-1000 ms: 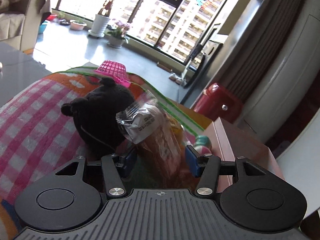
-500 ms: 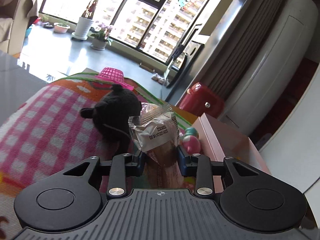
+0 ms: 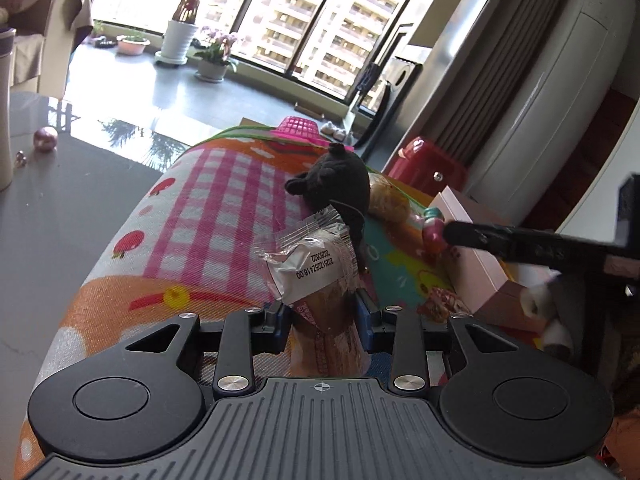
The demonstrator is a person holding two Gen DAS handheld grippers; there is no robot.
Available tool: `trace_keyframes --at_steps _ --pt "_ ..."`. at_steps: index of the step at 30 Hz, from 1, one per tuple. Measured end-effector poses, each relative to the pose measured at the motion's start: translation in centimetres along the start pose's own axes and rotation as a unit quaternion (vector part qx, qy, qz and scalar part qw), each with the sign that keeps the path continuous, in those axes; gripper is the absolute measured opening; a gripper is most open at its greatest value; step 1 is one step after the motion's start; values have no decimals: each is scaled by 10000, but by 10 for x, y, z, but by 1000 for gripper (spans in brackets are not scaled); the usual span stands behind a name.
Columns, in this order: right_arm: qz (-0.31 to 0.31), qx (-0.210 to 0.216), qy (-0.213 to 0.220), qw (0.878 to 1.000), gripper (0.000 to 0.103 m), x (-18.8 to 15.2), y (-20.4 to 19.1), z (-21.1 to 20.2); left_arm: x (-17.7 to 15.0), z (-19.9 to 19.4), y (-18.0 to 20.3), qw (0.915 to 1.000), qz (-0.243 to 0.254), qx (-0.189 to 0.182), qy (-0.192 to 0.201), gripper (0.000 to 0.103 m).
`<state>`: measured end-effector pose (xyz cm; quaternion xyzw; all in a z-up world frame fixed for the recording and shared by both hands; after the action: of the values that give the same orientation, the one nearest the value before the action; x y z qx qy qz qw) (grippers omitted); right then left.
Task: Organize objects
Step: 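Grasp the wrapped bread pastry with the left tool while the right tool grasps the black plush toy, then carry the bread pastry into the box and open the left tool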
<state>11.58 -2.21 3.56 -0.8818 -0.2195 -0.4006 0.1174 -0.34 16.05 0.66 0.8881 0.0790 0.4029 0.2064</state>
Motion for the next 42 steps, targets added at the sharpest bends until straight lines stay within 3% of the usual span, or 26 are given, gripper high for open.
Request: trace_keyframes --at_steps 6,9,11,12,21,30,35,38,42 --pt "209 62 -423 9989 103 43 -31 84 -4 2 -5 9999 -78 -151 12 37" --pt "515 75 -704 9962 100 43 -36 120 -6 0 -6 9997 -117 -195 11 37" --pt "694 378 -900 9928 71 38 -41 124 -8 -3 -5 9997 -107 -217 19 37" --pt "699 538 -954 9915 65 36 -46 119 -10 -4 -6 9997 -112 -236 27 37" --pt "181 766 -664 9947 63 -9 -34 -10 -20 -7 11 9994 -102 -339 -5 37" --pt "477 -93 7 9988 63 -82 54 -138 -40 -4 84 9953 646 -554 -457 36" --pt "914 -391 384 9943 63 -112 97 -178 -17 -3 147 9897 1119 -837 -309 36" --pt "1007 -703 720 9898 63 -120 114 -193 13 9 190 9869 1321 -927 -53 37" --pt "1126 -721 991 9861 63 -127 125 -205 61 47 237 9860 1274 -1065 137 37"
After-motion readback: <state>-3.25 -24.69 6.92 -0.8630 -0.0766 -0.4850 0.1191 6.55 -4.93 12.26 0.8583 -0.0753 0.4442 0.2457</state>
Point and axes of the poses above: each gripper's, at about its wrist camera, not at the fingertips, and z roughly the way its jaws point, y to its right, x to its top, the point moved 9 cm from there along z, roughly the way its jaws point, and after that the axes turned 4 degrees about -y, right-handed, at the moved point
